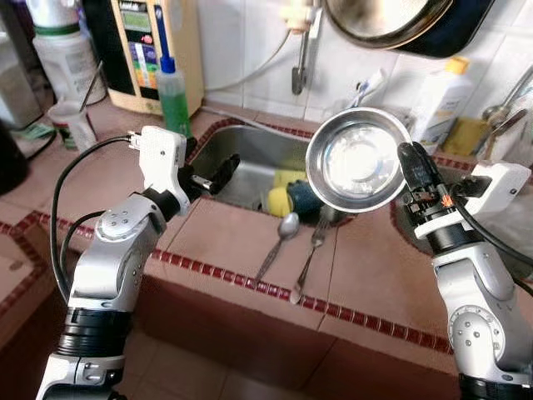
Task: Kitchen organization
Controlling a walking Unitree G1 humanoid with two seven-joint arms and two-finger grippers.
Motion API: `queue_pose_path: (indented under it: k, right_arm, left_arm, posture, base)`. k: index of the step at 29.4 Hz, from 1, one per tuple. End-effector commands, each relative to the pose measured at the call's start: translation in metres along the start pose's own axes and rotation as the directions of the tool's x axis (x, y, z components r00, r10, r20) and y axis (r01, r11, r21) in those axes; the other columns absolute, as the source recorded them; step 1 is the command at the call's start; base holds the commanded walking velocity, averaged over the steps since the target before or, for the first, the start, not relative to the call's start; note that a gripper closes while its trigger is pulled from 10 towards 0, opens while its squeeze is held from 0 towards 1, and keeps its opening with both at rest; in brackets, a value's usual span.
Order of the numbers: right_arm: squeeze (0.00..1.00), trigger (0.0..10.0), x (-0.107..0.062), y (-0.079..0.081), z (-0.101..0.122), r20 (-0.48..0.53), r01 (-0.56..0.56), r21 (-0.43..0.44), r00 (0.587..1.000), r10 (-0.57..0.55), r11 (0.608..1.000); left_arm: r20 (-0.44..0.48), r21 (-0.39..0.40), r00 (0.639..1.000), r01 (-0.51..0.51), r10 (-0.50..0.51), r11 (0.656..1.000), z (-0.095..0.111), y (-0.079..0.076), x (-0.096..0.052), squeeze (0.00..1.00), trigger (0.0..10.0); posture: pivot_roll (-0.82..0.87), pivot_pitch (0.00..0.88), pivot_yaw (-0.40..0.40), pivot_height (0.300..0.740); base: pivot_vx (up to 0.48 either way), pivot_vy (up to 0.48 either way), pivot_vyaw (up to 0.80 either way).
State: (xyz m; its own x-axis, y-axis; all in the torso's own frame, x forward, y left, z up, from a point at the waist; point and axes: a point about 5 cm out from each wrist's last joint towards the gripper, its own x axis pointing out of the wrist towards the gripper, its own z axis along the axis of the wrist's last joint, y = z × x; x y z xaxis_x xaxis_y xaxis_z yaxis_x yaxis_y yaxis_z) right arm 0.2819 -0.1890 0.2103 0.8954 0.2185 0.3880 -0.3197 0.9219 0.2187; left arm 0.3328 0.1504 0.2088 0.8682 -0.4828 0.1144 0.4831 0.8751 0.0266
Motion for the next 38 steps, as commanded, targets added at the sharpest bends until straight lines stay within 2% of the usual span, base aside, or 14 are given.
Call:
queue_pose_path:
  k: [1, 18, 19, 29, 38]
  right_arm:
    - [0.00, 10.0, 0.001, 0.001, 0.003, 0.010, -0.013, -0.009, 1.000, 0.013, 1.000]
    - [0.00, 10.0, 0.001, 0.001, 0.003, 0.000, -0.024, -0.014, 1.000, 0.024, 1.000]
    - [0.00, 10.0, 0.001, 0.001, 0.003, -0.002, -0.026, -0.017, 1.000, 0.026, 1.000]
    - [0.00, 10.0, 0.000, -0.001, 0.001, -0.022, -0.014, -0.027, 1.000, 0.014, 1.000]
    - [0.00, 10.0, -0.002, -0.017, -0.013, -0.089, 0.027, -0.033, 0.996, -0.030, 0.999]
  left_arm:
    - [0.006, 0.006, 1.000, 0.010, -0.010, 1.000, 0.002, -0.001, 0.000, 0.00, 10.0]
    - [0.013, 0.013, 1.000, 0.018, -0.018, 1.000, 0.002, -0.004, -0.001, 0.00, 10.0]
    - [0.010, -0.014, 1.000, 0.028, -0.028, 1.000, 0.001, -0.006, -0.001, 0.00, 10.0]
    - [-0.016, 0.024, 0.997, 0.074, -0.074, 0.997, 0.000, -0.011, -0.004, 0.00, 10.0]
    - [-0.065, 0.040, 0.981, 0.184, -0.181, 0.982, -0.005, -0.030, -0.006, 0.00, 10.0]
  posture:
    - [-0.03, 0.000, -0.028, 0.731]
    - [-0.04, 0.002, -0.035, 0.731]
    - [-0.04, 0.005, -0.035, 0.731]
    - [-0.04, 0.023, -0.032, 0.731]
    - [-0.03, 0.047, -0.021, 0.731]
  base:
    - [0.360, 0.000, 0.00]
    - [0.350, 0.000, 0.00]
    - [0.000, 0.000, 0.00]
    - [0.000, 0.000, 0.00]
    - [0.000, 0.000, 0.00]
